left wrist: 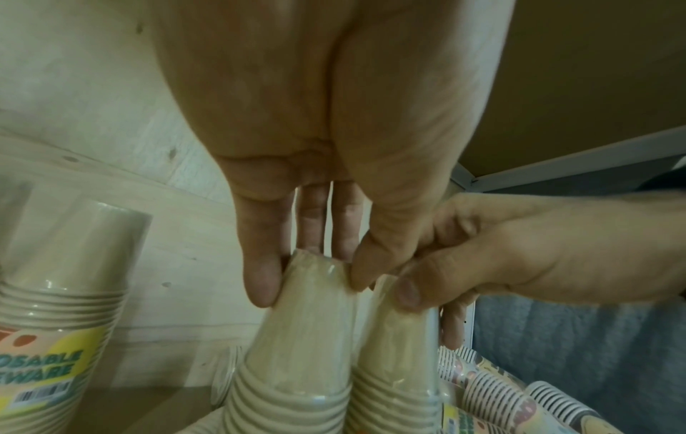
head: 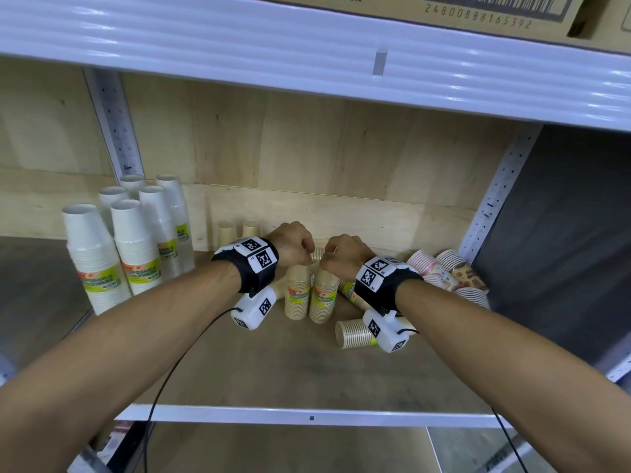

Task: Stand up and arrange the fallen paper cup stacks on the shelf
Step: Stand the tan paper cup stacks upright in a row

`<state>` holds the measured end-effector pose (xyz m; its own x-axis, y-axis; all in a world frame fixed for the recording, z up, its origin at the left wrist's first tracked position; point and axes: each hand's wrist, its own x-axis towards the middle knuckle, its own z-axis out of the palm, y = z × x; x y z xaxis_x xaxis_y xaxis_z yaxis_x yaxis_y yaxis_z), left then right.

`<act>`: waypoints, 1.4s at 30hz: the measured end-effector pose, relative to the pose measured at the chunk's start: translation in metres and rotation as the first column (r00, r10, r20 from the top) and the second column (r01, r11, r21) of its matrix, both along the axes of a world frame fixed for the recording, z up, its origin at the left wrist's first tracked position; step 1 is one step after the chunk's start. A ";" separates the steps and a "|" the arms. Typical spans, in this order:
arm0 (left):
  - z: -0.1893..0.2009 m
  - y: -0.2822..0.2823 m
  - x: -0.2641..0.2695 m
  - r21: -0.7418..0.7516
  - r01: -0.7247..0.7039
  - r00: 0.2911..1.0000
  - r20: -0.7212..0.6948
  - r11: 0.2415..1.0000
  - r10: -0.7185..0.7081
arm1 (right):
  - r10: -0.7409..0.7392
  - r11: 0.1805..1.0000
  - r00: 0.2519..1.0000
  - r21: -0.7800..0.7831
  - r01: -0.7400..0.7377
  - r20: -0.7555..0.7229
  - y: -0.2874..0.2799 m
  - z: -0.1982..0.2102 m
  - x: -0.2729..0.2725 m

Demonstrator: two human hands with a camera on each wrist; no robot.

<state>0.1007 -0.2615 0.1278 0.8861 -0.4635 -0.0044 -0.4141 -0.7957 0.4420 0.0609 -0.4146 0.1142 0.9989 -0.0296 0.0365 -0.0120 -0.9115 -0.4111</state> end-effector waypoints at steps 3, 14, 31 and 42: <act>0.002 -0.001 -0.001 0.014 0.013 1.000 0.005 1.000 -0.013 | 0.013 1.000 1.000 -0.005 -0.014 -0.004 0.002 0.004 -0.002; 0.025 0.015 -0.004 0.143 0.020 0.998 -0.066 0.989 -0.010 | 0.139 0.980 0.982 -0.124 -0.155 -0.128 0.019 0.030 -0.003; 0.040 0.096 -0.003 0.262 -0.241 0.964 -0.049 0.935 0.262 | 0.311 0.950 0.941 0.035 -0.309 -0.134 0.104 0.040 0.015; 0.021 0.110 0.008 0.151 -0.372 0.928 0.089 0.916 0.363 | 0.304 0.952 0.953 -0.018 -0.304 -0.008 0.124 0.024 0.039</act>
<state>0.1087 -0.1512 0.1488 0.9947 -0.1024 0.0049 -0.0997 -0.9552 0.2785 0.0998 -0.2910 0.1384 0.9606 0.2764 0.0294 0.2653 -0.8799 -0.3943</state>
